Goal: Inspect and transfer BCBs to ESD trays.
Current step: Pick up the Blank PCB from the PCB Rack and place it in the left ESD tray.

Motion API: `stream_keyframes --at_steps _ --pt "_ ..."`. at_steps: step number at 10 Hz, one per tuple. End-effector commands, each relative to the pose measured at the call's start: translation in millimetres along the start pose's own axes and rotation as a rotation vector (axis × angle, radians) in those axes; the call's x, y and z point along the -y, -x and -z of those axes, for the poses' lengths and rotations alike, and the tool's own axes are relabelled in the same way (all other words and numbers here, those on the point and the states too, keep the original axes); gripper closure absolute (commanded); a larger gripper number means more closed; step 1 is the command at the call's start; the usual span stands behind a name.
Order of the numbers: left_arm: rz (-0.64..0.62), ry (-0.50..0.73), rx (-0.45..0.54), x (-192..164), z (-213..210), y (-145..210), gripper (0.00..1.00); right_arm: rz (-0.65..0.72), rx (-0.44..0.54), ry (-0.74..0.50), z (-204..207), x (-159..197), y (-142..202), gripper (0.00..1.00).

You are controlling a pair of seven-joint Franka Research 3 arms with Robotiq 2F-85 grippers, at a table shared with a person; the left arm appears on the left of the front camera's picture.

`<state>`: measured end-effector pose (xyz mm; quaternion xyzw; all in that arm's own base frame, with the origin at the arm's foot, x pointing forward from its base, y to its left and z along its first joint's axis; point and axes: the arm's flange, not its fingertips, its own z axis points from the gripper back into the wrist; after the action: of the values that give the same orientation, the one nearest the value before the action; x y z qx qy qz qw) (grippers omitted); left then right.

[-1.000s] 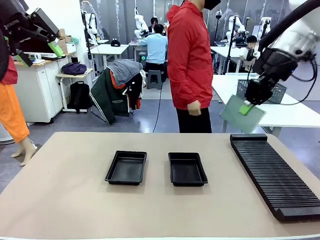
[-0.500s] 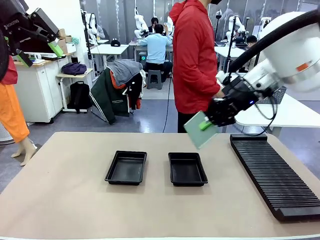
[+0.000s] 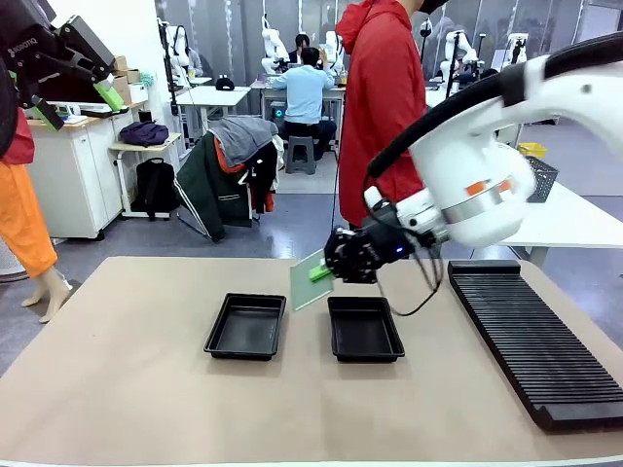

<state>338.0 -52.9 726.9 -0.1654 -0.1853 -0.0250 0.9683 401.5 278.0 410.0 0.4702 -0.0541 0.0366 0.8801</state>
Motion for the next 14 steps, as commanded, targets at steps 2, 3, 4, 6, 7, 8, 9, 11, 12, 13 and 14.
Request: stream_keyframes --at_steps 2,3,4,6,7,8,9,11,12,13,14 --pt "-0.001 0.000 -0.002 -0.2 1.0 0.2 0.00 0.001 0.086 -0.053 62.6 5.6 -14.9 0.97" --pt "-0.001 0.000 -0.002 -0.2 1.0 0.2 0.00 0.015 0.097 -0.049 81.9 8.1 -18.2 0.97" --pt "-0.001 0.000 -0.002 -0.2 1.0 0.2 0.00 0.016 0.091 -0.050 102.8 10.1 -23.4 0.97" --pt "-0.001 0.000 -0.002 -0.2 1.0 0.2 0.00 0.034 0.116 -0.034 139.8 18.6 -32.3 0.97" --pt "-0.001 0.000 -0.002 -0.2 1.0 0.2 0.00 0.048 0.112 -0.029 154.5 24.4 -34.8 0.97" --pt "-0.001 0.000 -0.002 -0.2 1.0 0.2 0.00 0.049 0.097 -0.022 166.0 27.7 -37.4 0.97" --pt "-0.001 0.000 -0.002 -0.2 1.0 0.2 0.00 0.058 0.104 -0.014 174.8 33.0 -39.0 0.97" --pt "-0.001 0.000 -0.002 -0.2 1.0 0.2 0.00 0.085 0.110 -0.009 189.1 42.6 -42.4 0.97" --pt "-0.001 0.000 -0.002 -0.2 1.0 0.2 0.00 0.099 0.106 -0.001 193.7 45.3 -44.2 0.97" --pt "-0.001 0.000 -0.002 -0.2 1.0 0.2 0.00 0.114 0.092 0.003 198.1 48.2 -45.2 0.97" --pt "-0.001 0.000 -0.002 -0.2 1.0 0.2 0.00 0.144 0.083 0.010 201.5 51.0 -45.6 0.97"
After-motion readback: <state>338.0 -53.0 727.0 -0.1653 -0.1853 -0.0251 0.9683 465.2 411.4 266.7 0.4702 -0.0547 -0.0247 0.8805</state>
